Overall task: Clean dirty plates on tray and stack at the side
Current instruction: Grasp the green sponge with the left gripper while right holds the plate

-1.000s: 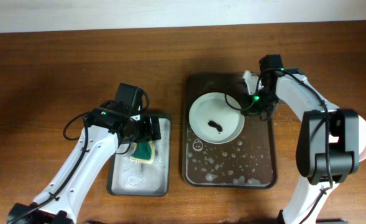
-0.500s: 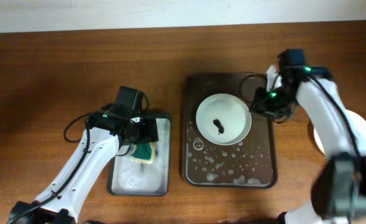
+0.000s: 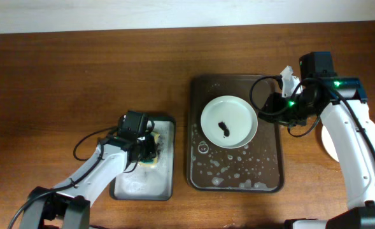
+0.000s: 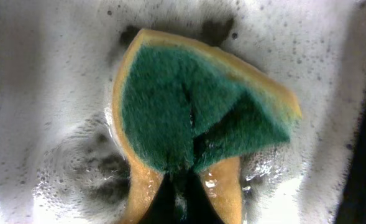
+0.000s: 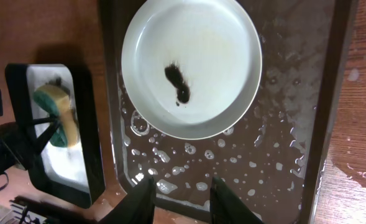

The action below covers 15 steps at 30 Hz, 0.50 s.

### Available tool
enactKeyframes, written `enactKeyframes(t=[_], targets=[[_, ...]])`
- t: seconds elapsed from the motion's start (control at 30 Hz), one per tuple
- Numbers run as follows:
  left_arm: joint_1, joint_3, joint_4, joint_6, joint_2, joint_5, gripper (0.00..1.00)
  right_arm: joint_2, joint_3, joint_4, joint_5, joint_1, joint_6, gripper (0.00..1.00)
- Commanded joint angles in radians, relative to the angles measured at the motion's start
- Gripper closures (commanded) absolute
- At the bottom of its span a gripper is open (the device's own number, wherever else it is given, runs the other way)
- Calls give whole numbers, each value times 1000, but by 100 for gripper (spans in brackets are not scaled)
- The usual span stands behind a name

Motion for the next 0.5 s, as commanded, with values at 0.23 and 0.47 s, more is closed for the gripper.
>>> enactKeyframes(t=[0.23,0.47], targets=[[1,126,-155,0,32,-12,50,10,1,-7,98,11,-14,65],[2,34,-31,0,158,7,94,74,-1,6,102,11,-14,65]])
